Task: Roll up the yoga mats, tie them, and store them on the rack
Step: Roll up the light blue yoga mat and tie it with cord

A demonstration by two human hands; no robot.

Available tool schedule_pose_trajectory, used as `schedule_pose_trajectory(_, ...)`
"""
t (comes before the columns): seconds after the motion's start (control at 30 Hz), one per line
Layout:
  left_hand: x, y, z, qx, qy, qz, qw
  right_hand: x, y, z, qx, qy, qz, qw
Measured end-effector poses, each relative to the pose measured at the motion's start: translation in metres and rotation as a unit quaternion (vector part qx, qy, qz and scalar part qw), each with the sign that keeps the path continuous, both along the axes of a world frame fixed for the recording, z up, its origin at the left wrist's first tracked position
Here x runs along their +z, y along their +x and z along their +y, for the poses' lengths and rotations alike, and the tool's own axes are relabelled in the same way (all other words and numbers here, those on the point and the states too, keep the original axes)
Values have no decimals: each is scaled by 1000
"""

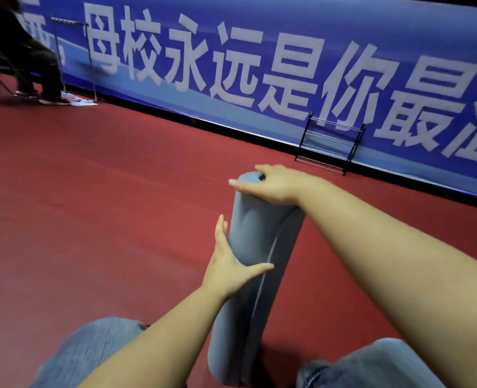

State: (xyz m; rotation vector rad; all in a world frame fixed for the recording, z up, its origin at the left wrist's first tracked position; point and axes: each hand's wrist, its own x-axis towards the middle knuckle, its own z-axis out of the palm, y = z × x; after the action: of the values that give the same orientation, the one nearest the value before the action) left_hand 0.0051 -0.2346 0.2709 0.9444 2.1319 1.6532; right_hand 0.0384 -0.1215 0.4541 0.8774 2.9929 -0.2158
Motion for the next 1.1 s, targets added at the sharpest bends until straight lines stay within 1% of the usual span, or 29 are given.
schedule_pose_trajectory(0.07, 5, 1, 4, -5, -16, 16, 1000, -14, 10, 7, 4, 6, 9, 1000)
schedule_pose_trajectory(0.17, 9, 8, 4, -5, -50, 67, 996, -15, 21, 9, 3, 5, 33, 999)
schedule_pose_trajectory(0.3, 12, 13, 3, 12, -55, 82, 995, -16, 20, 3, -5, 14, 46, 999)
schedule_pose_trajectory(0.33, 12, 12, 2, 16, -54, 81, 995, -15, 18, 3, 4, -2, 40, 999)
schedule_pose_trajectory(0.37, 12, 12, 2, 21, -54, 79, 995, -10, 19, 1, 14, -49, 34, 998)
schedule_pose_trajectory(0.43, 10, 14, 1, 33, -55, 78, 995, 11, 22, 7, 5, -188, 44, 981)
schedule_pose_trajectory(0.47, 10, 14, 1, 37, -56, 79, 995, 27, 23, 12, 13, -215, 58, 975)
schedule_pose_trajectory(0.5, 10, 14, 3, 39, -57, 79, 994, 46, 23, 15, 27, -197, 81, 977)
schedule_pose_trajectory(0.53, 9, 13, 6, 39, -58, 78, 994, 66, 20, 18, 32, -124, 108, 986)
schedule_pose_trajectory(0.57, 9, 12, 10, 37, -59, 79, 994, 79, 14, 24, 36, -24, 114, 993)
schedule_pose_trajectory(0.6, 8, 13, 13, 35, -59, 80, 994, 83, 8, 26, 42, 59, 95, 993)
schedule_pose_trajectory(0.63, 8, 14, 15, 35, -58, 81, 994, 73, 3, 24, 36, 97, 57, 993)
schedule_pose_trajectory(0.67, 8, 14, 17, 40, -55, 80, 994, 51, -2, 20, 23, 89, 9, 996)
schedule_pose_trajectory(0.7, 8, 15, 18, 47, -51, 77, 995, 26, -5, 14, 14, 49, -35, 998)
schedule_pose_trajectory(0.73, 9, 15, 19, 53, -45, 72, 995, 4, -5, 7, 3, 2, -53, 999)
schedule_pose_trajectory(0.77, 10, 15, 19, 56, -36, 70, 995, -10, -6, 4, -3, -25, -49, 998)
schedule_pose_trajectory(0.8, 10, 15, 19, 59, -28, 75, 995, -16, -10, 6, -7, -32, -33, 999)
schedule_pose_trajectory(0.87, 11, 16, 20, 58, -28, 99, 993, -10, -11, 9, -9, -48, 1, 999)
schedule_pose_trajectory(0.9, 11, 17, 21, 60, -27, 105, 992, -6, -9, 10, -2, -79, 28, 997)
schedule_pose_trajectory(0.93, 11, 18, 20, 63, -23, 106, 992, -3, -5, 12, 7, -130, 70, 989)
schedule_pose_trajectory(1.0, 12, 19, 20, 64, -16, 107, 992, 0, 7, 16, 27, -240, 172, 955)
schedule_pose_trajectory(1.03, 12, 19, 20, 63, -15, 107, 992, 3, 15, 20, 31, -261, 224, 938)
schedule_pose_trajectory(1.07, 12, 18, 20, 64, -17, 106, 992, 6, 25, 25, 26, -243, 270, 932)
schedule_pose_trajectory(1.1, 11, 17, 20, 68, -19, 101, 992, 5, 36, 30, 2, -197, 305, 932)
